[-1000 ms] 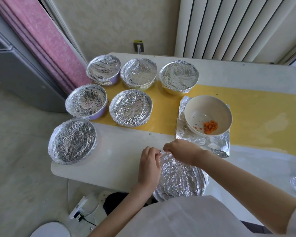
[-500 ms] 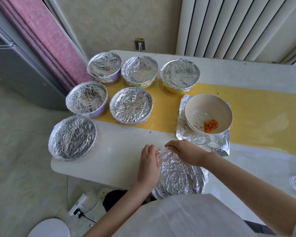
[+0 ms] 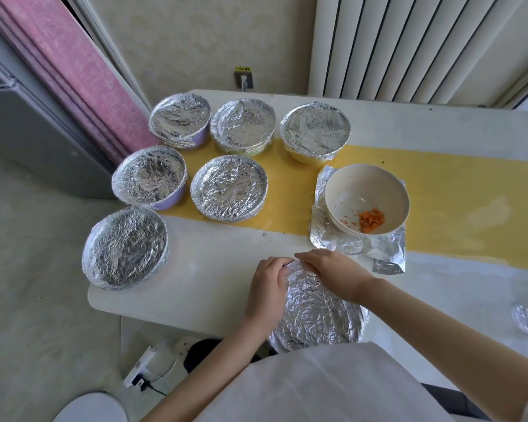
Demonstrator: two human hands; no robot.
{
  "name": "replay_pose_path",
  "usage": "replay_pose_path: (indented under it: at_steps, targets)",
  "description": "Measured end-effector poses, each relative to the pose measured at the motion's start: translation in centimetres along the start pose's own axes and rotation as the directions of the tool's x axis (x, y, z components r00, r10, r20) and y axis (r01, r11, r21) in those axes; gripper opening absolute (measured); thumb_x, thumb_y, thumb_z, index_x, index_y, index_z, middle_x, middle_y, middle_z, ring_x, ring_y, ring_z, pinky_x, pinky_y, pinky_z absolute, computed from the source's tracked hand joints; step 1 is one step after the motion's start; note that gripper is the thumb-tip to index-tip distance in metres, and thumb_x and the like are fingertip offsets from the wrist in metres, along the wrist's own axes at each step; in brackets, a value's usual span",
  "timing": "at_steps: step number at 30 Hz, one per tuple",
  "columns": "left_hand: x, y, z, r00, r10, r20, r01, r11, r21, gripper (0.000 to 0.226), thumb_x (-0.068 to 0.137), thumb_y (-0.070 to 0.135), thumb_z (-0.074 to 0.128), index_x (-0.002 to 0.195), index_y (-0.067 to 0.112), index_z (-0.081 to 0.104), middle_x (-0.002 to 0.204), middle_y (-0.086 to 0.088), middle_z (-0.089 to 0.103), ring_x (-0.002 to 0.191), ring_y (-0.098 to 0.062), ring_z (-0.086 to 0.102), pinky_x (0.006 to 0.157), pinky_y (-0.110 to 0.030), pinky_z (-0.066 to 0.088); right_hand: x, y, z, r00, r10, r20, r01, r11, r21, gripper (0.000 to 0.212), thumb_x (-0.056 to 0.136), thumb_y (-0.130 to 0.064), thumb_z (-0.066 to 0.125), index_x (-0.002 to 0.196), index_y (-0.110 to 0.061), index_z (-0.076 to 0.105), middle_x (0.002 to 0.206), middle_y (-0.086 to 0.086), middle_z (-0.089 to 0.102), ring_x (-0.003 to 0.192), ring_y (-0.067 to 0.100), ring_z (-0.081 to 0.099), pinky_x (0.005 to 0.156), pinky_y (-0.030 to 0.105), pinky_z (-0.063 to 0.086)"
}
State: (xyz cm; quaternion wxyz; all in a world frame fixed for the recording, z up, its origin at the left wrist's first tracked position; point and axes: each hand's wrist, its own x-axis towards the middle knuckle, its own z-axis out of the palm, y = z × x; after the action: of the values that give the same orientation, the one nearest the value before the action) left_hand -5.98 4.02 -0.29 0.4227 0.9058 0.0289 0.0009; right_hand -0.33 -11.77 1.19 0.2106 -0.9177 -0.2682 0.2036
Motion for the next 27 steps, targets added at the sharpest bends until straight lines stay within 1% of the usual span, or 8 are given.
replay_pose_path:
  at_steps: [4,9,12,16,18,21,24,27]
  targets:
    - [0.1,-0.3,-0.4,0.999,-0.031,0.006,0.031,0.999,-0.014,0.027,0.092,0.0,0.047,0.108,0.01,0.066,0.098,-0.006,0.067,0.092,-0.019,0.063,0.079,-0.029,0.051,-1.3,-0.1,-0.2,0.992,0.06,-0.111,-0.052,0.996,0.07,0.032,0.1,-0.019,0.043,0.129,-0.012,0.054,0.116,0.007,0.065,0.102,0.025,0.062,0.087,0.033,0.048]
    - [-0.3,0.1,-0.3,1.0,-0.002,-0.017,0.003,1.0,0.017,0.033,0.09,-0.006,0.048,0.114,0.008,0.065,0.107,-0.006,0.069,0.098,-0.013,0.065,0.082,-0.013,0.045,-1.4,0.0,-0.1,0.985,0.099,-0.138,-0.076,0.984,0.163,0.024,0.096,-0.012,0.049,0.112,-0.009,0.067,0.099,0.009,0.072,0.089,0.027,0.066,0.078,0.033,0.047]
    - [-0.3,0.2,-0.4,1.0,-0.02,-0.007,0.02,1.0,-0.012,0.032,0.091,-0.005,0.048,0.116,0.008,0.065,0.108,-0.008,0.069,0.1,-0.015,0.065,0.083,-0.023,0.052,-0.8,0.2,-0.9,0.994,0.11,-0.016,-0.109,0.992,0.061,0.025,0.099,-0.016,0.044,0.107,-0.007,0.066,0.089,0.009,0.07,0.081,0.025,0.063,0.068,0.028,0.042]
    - [-0.2,0.4,-0.5,1.0,-0.012,-0.009,0.012,1.0,0.005,0.033,0.089,-0.007,0.05,0.115,0.007,0.065,0.106,-0.008,0.07,0.098,-0.015,0.066,0.082,-0.015,0.049,0.2,-0.1,-1.8,0.993,0.079,0.085,-0.08,0.997,0.004,0.025,0.1,-0.017,0.042,0.114,-0.013,0.062,0.096,0.007,0.068,0.088,0.026,0.063,0.078,0.037,0.049]
    - [-0.3,0.5,-0.5,0.999,-0.035,0.001,0.035,0.999,-0.002,0.032,0.089,-0.006,0.051,0.115,0.008,0.065,0.1,-0.009,0.071,0.09,-0.017,0.068,0.077,-0.02,0.052,0.6,-0.2,-1.2,0.996,0.068,0.057,-0.069,0.997,0.018,0.026,0.096,-0.007,0.045,0.112,-0.013,0.065,0.094,0.01,0.07,0.085,0.027,0.063,0.079,0.04,0.049]
    - [-0.5,0.5,-0.5,0.999,-0.049,-0.023,0.049,0.999,0.018,0.026,0.091,0.001,0.053,0.114,0.008,0.064,0.092,-0.009,0.072,0.079,-0.022,0.068,0.068,-0.021,0.049,0.7,-0.5,-0.8,0.997,0.081,0.017,-0.08,0.995,-0.065,0.031,0.091,0.002,0.044,0.11,-0.012,0.064,0.093,0.009,0.069,0.084,0.026,0.062,0.07,0.033,0.045]
    - [-0.6,0.1,-0.2,0.998,-0.038,-0.047,0.039,0.999,0.023,0.018,0.092,0.007,0.054,0.109,0.006,0.058,0.093,-0.009,0.071,0.083,-0.024,0.068,0.068,-0.033,0.053,0.8,-1.1,-1.0,0.997,0.063,0.045,-0.053,0.98,-0.192,0.04,0.084,0.009,0.04,0.113,-0.013,0.058,0.1,0.008,0.065,0.087,0.025,0.06,0.063,0.028,0.035]
    - [-0.5,-0.1,-0.2,0.999,-0.016,-0.051,0.019,0.998,0.056,0.011,0.092,0.009,0.055,0.102,0.005,0.055,0.089,-0.008,0.071,0.079,-0.025,0.068,0.063,-0.039,0.053,1.2,-1.4,-0.8,0.998,0.03,0.059,-0.02,0.987,-0.16,0.034,0.088,0.006,0.041,0.11,-0.014,0.057,0.101,0.007,0.065,0.082,0.023,0.059,0.066,0.032,0.045]
